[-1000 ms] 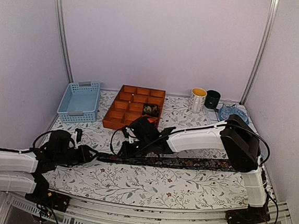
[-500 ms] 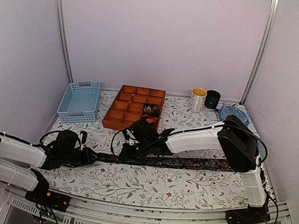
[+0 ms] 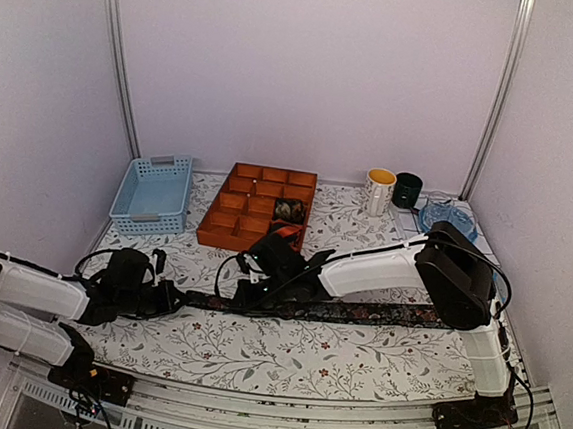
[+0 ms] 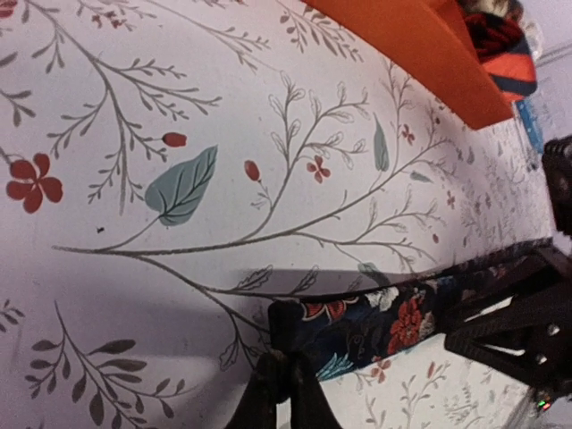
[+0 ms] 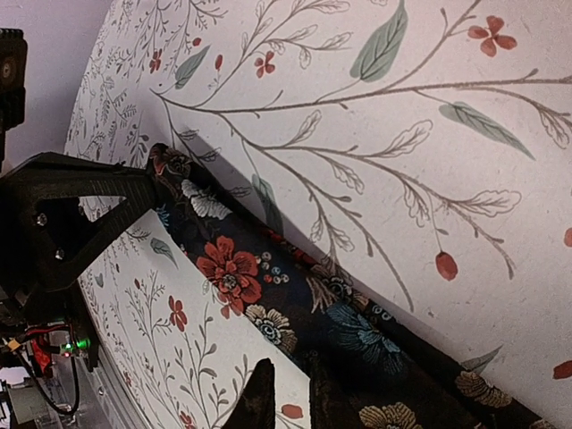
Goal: Roll the ties
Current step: Roll the tie at the center of the board.
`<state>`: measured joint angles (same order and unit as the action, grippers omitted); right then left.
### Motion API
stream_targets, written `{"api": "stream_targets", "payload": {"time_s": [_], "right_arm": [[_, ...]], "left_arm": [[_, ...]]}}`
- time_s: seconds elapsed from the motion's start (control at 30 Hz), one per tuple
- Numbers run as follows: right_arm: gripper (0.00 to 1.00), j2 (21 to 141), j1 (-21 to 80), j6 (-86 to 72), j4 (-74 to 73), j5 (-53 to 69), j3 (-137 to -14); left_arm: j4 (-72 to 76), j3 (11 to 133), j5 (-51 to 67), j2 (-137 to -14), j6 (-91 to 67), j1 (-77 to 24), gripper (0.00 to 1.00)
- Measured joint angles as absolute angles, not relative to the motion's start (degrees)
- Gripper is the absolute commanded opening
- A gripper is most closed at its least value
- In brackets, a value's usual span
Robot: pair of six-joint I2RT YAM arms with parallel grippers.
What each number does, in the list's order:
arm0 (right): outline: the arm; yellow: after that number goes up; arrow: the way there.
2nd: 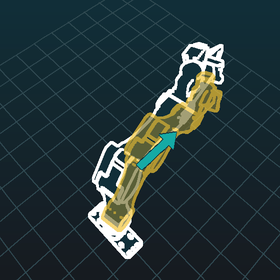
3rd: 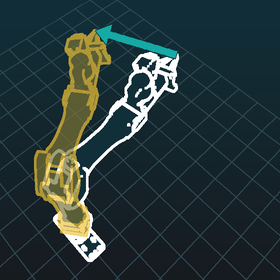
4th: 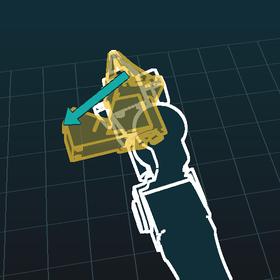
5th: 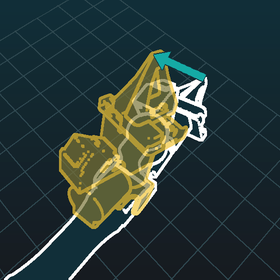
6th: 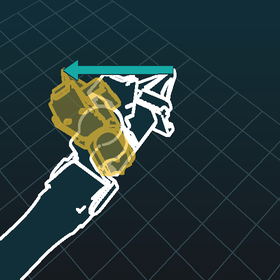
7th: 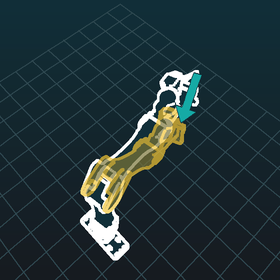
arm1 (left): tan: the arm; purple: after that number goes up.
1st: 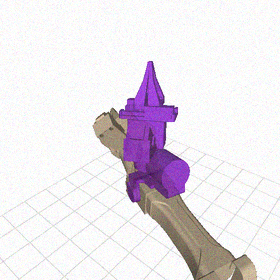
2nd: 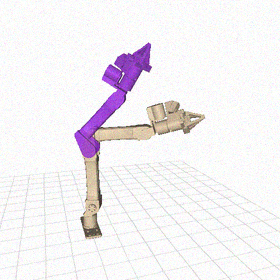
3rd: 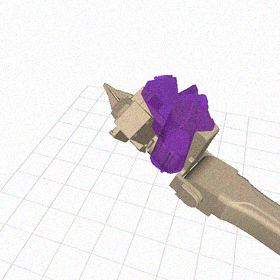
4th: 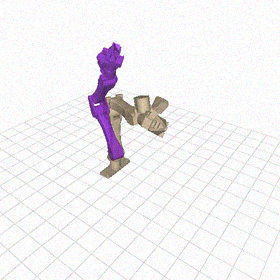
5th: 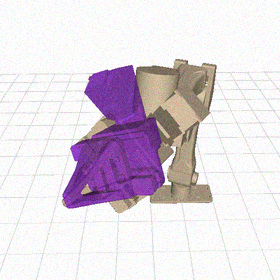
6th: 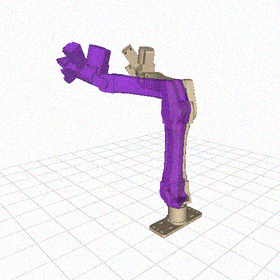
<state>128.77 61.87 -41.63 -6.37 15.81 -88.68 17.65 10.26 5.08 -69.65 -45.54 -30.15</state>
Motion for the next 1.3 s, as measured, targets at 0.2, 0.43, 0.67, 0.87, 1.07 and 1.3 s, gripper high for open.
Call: {"api": "stream_targets", "payload": {"time_s": [0.2,0.43,0.67,0.87,1.07,1.3], "right_arm": [[0.17,128.7,61.9,-40.2,-6.9,17.0,-90.8],[0.18,128.7,61.9,-38.2,-8.1,17.6,-96.1],[0.19,128.8,61.9,-37.4,-9.7,17.5,-101.4],[0.17,130.5,61.9,-37.2,-11.4,16.2,-106.3],[0.15,134.5,61.9,-37.0,-14.2,15.3,-107.8],[0.12,136.4,61.9,-36.9,-16.7,15.3,-108.1]], "left_arm": [[14.0,10.2,4.9,-61.9,-45.3,-30.1,0.65],[6.2,10.1,2.6,-49.8,-45.7,-30.1,0.97],[4.3,9.5,0.8,-44.3,-45.9,-30.1,0.97],[4.6,9.5,0.8,-48.4,-45.9,-30.1,0.94],[6.5,9.5,1.2,-52.7,-45.9,-30.1,0.92],[8.8,9.8,2.3,-55.5,-45.9,-30.0,0.9]]}}
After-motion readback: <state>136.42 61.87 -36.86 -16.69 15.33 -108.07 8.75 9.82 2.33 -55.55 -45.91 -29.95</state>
